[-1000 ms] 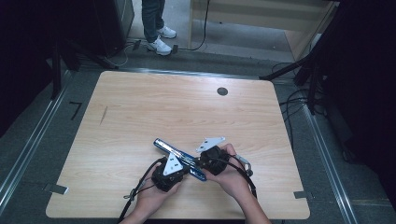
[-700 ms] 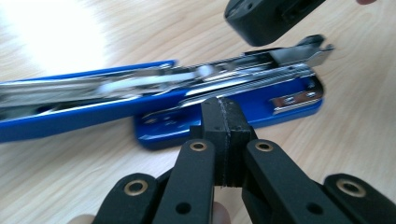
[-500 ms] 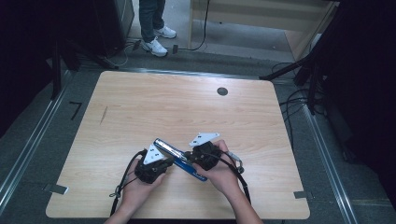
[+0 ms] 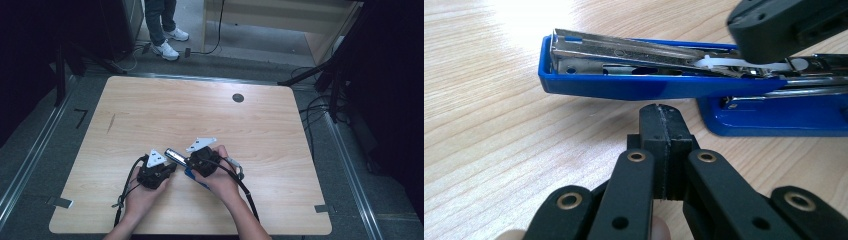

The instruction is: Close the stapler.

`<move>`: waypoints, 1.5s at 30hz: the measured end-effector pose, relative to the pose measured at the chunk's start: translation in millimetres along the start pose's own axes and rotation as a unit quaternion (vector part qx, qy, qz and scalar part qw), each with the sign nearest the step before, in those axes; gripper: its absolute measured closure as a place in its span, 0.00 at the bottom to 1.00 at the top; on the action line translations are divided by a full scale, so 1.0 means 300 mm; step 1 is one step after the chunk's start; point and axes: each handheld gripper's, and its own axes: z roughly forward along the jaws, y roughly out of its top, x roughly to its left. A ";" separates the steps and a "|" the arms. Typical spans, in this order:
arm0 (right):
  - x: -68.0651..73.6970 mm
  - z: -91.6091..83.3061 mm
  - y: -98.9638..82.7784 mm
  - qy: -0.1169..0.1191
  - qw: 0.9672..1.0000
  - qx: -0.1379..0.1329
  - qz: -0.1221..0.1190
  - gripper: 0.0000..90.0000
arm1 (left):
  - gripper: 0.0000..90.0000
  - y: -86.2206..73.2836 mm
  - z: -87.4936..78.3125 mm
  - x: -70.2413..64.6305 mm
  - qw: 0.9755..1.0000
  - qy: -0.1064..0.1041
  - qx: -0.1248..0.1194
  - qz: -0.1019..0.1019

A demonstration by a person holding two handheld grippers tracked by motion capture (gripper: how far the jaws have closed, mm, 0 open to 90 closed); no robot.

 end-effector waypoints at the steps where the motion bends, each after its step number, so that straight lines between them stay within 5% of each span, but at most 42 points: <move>1: 0.000 0.008 0.003 -0.001 1.000 0.001 0.000 1.00 | 1.00 0.001 0.001 0.000 1.000 0.000 -0.001 -0.002; 10: -0.002 0.025 0.010 -0.008 1.000 0.007 0.002 1.00 | 1.00 0.012 0.017 0.005 1.000 0.006 0.002 -0.029; 21: -0.001 0.015 0.012 -0.004 1.000 -0.004 0.009 1.00 | 1.00 0.016 0.016 -0.004 0.999 -0.004 -0.014 -0.039; 28: 0.003 -0.019 0.011 -0.001 1.000 -0.019 0.008 1.00 | 1.00 0.030 -0.009 -0.032 0.999 -0.013 -0.047 -0.022; 45: 0.002 -0.091 -0.019 -0.012 0.999 -0.039 0.007 1.00 | 1.00 0.004 -0.008 -0.119 0.997 -0.051 -0.048 0.017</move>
